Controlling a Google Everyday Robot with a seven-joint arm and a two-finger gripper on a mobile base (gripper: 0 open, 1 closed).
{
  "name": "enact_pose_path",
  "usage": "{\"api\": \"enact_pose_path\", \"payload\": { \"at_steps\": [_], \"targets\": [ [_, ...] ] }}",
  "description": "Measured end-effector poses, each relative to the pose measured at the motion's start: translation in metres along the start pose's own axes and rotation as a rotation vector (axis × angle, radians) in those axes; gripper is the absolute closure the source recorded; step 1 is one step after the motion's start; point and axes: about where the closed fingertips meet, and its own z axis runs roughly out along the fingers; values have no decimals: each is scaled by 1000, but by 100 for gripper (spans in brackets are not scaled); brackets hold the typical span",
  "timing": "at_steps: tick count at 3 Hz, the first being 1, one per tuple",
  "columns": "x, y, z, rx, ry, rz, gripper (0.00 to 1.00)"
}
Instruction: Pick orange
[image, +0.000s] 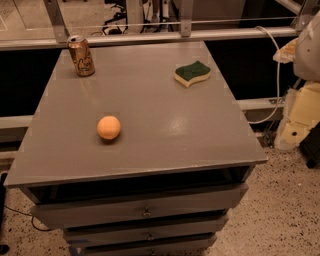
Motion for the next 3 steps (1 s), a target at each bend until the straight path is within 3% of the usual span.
{"api": "enact_pose_path", "payload": {
  "at_steps": [1,2,3],
  "targets": [
    [0,0,0,0,0,0,0],
    [-8,-1,8,-28,-51,12,0],
    [-49,1,35,-95,-197,7,0]
  ]
}}
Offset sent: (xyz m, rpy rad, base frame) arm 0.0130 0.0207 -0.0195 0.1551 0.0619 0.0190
